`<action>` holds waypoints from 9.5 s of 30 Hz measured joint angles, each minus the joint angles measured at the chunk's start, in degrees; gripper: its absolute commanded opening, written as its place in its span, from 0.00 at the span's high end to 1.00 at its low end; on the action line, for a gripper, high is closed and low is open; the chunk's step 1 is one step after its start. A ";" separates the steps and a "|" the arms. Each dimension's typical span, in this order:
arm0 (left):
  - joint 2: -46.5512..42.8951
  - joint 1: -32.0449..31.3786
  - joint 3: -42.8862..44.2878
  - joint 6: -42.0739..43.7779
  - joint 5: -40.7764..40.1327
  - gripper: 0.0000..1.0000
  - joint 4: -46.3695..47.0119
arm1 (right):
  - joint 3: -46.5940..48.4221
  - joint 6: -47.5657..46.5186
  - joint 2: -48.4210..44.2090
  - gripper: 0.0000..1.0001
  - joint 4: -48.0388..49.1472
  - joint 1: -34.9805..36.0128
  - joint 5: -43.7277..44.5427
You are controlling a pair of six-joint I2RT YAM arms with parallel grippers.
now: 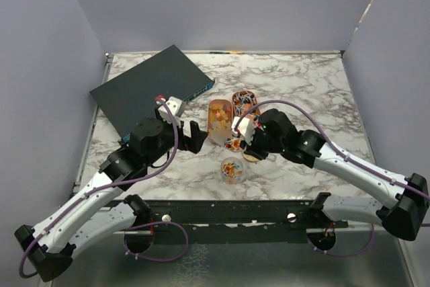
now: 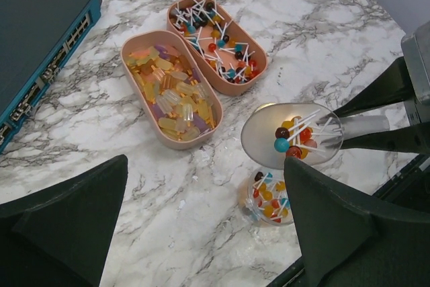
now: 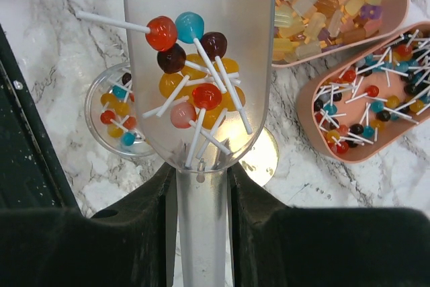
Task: Pack the candies
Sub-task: Scoop the fake candies from the storage box, then adjust the spatula, then place the fake candies in the packing bottle, then scoop the fake candies from the storage box, then place the fake candies in the packing bottle.
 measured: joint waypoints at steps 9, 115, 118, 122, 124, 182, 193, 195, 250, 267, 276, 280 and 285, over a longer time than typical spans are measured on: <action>2.38 0.00 0.07 -0.85 3.30 0.01 -0.07 | 1.77 -4.24 -0.26 0.99 -3.15 3.54 -0.17; -6.54 -0.31 -2.99 4.42 -2.60 0.01 -0.02 | 12.11 -8.35 0.28 0.99 -31.50 4.59 11.30; -6.56 -0.31 -2.99 4.39 -2.60 0.01 -0.02 | 14.03 -7.15 1.07 1.00 -31.15 4.59 12.02; -6.84 -0.31 -3.06 4.39 -2.64 0.01 0.00 | 16.63 -4.24 3.50 0.99 -30.73 4.59 13.09; -7.17 -0.31 -3.23 4.39 -2.78 0.01 -0.02 | 17.97 -2.29 5.40 1.00 -30.36 4.59 13.79; -13.66 -0.31 -3.41 4.15 -3.96 0.01 -0.09 | 55.76 32.33 52.22 1.00 -42.73 -2.97 9.07; -13.70 -0.31 -3.41 4.15 -4.33 0.01 -0.09 | 57.61 33.27 56.92 1.00 -39.80 -4.96 8.50; -13.70 -0.31 -3.41 4.15 -4.35 0.01 -0.09 | 57.86 33.48 57.57 1.00 -39.23 -5.27 8.48; -12.13 -0.31 -3.85 4.17 -5.60 0.01 -0.09 | 39.08 31.85 45.24 1.00 -23.02 -6.27 10.97; -10.75 -0.31 -3.87 4.20 -6.91 0.01 -0.09 | 20.92 17.05 24.76 0.99 -16.68 -4.50 11.52; -10.29 -0.31 -3.89 4.20 -7.30 0.01 -0.09 | 18.25 5.81 19.04 1.00 -18.91 -2.56 10.88; -10.25 -0.31 -3.89 4.20 -7.34 0.01 -0.09 | 17.35 0.63 16.37 0.99 -21.55 -0.94 10.16; -10.08 -0.31 -3.89 4.20 -7.34 0.01 -0.09 | 17.14 -4.44 13.88 0.99 -25.44 2.32 9.88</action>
